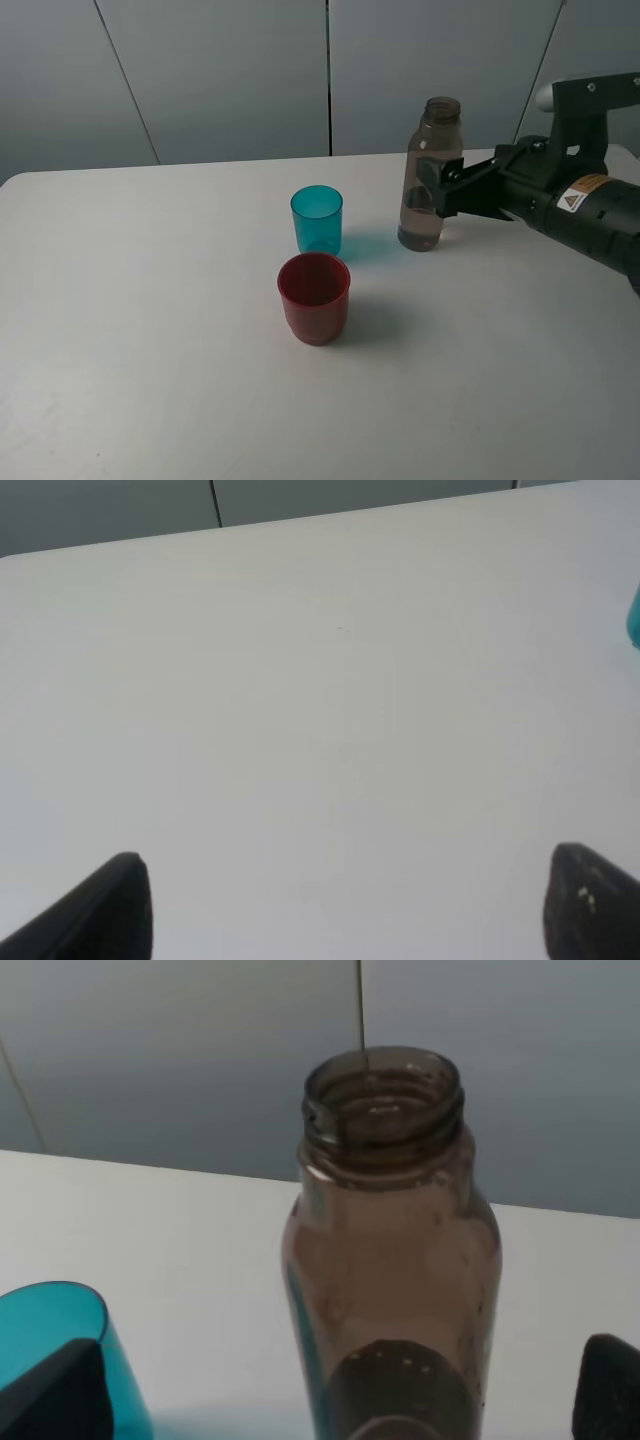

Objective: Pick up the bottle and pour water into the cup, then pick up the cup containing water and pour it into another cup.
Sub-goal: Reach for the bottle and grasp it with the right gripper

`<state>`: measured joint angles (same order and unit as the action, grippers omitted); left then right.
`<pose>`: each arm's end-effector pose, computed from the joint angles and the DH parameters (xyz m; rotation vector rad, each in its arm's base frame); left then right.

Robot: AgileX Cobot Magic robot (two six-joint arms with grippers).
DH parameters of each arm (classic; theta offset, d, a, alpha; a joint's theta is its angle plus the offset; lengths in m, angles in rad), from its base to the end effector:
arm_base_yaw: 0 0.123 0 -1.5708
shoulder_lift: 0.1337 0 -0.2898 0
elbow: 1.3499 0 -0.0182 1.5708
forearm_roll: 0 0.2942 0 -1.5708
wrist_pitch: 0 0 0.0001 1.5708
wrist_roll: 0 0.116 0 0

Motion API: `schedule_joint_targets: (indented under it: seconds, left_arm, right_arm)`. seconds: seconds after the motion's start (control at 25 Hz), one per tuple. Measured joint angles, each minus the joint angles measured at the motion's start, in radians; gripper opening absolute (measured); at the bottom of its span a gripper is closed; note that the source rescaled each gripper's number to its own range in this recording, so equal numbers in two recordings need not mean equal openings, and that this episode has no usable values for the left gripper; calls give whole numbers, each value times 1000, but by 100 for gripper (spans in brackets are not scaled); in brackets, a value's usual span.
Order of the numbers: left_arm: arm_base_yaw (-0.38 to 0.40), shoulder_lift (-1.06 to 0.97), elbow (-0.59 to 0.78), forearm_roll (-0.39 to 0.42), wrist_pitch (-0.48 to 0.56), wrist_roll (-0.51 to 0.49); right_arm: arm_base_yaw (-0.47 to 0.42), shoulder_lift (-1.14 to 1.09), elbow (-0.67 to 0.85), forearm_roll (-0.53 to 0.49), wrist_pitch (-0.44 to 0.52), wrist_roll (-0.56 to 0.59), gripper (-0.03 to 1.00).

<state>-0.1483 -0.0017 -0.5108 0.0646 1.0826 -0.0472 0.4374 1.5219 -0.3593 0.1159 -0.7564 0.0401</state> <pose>0.0483 -0.0005 0.2884 0.0994 2.0499 -0.0441 0.2667 0.1145 0.1248 -0.2426 1.8883 0.3074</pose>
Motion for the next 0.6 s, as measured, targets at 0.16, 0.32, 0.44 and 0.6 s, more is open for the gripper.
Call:
schedule_joint_targets:
  seconds: [0.16,0.32,0.44,0.6]
  left_arm:
    - [0,0,0,0,0,0]
    - [0,0,0,0,0,0]
    - [0,0,0,0,0,0]
    - [0,0,0,0,0,0]
  right_arm:
    - [0,114,0,12,-116,-2,100]
    - [0,213,-9,57,-202,15,100]
    - [0,262,-49,67,-216,23,100]
    - [0,314,-114,128,-230,12,100]
